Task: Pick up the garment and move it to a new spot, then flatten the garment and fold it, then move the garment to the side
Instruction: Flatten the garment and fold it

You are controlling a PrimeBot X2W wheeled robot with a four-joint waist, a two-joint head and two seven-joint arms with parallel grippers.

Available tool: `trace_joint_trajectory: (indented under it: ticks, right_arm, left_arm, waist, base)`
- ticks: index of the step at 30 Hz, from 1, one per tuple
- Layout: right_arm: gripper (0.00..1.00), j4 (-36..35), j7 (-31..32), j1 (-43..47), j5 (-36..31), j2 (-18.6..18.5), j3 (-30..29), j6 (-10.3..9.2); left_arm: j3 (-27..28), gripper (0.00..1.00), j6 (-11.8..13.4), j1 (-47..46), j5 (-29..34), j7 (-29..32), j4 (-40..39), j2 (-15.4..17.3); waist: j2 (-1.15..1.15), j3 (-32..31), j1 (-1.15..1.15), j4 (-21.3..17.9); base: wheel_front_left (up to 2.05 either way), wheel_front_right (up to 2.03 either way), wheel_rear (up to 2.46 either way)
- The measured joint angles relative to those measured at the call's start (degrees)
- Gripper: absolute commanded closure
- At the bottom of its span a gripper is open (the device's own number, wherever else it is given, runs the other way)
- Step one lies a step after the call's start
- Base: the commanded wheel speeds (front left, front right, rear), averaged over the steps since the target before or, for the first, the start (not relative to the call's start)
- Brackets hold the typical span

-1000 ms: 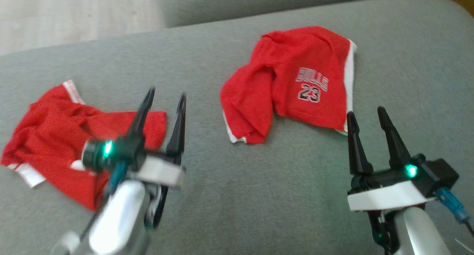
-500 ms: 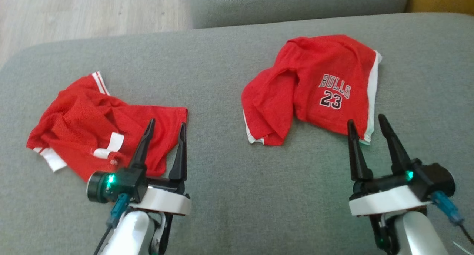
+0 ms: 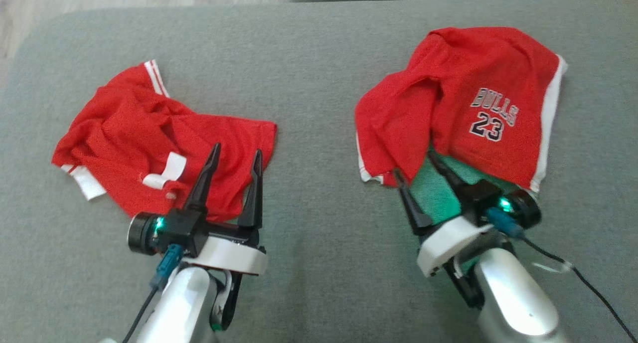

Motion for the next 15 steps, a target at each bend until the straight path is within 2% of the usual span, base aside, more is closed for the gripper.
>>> trace_joint_trajectory:
  ticks: [5, 8, 15]
  right_arm:
    - [0.0, 5.92, 1.77, -4.32, -1.38, -0.15, 4.56, 0.0]
    - [0.0, 9.4, 3.33, -6.69, -2.93, -0.34, 5.23, 0.0]
    - [0.0, 15.18, 5.71, -10.26, -1.93, -0.38, 6.86, 0.0]
  left_arm:
    - [0.03, 0.0, -0.26, -0.74, 0.0, 0.0, 0.88, -0.58]
    - [0.02, 0.0, -0.68, -1.21, 0.0, 0.0, 1.15, -1.07]
    - [0.54, 0.0, -0.69, -1.22, 0.0, 0.0, 1.31, -1.65]
  waist:
    - [0.0, 1.21, 0.0, 2.01]
    - [0.0, 1.66, 0.0, 2.95]
    - [0.0, 2.07, -0.01, 3.74]
  base:
    - [0.0, 0.0, 0.0]
    - [0.0, 0.0, 0.0]
    - [0.0, 0.0, 0.0]
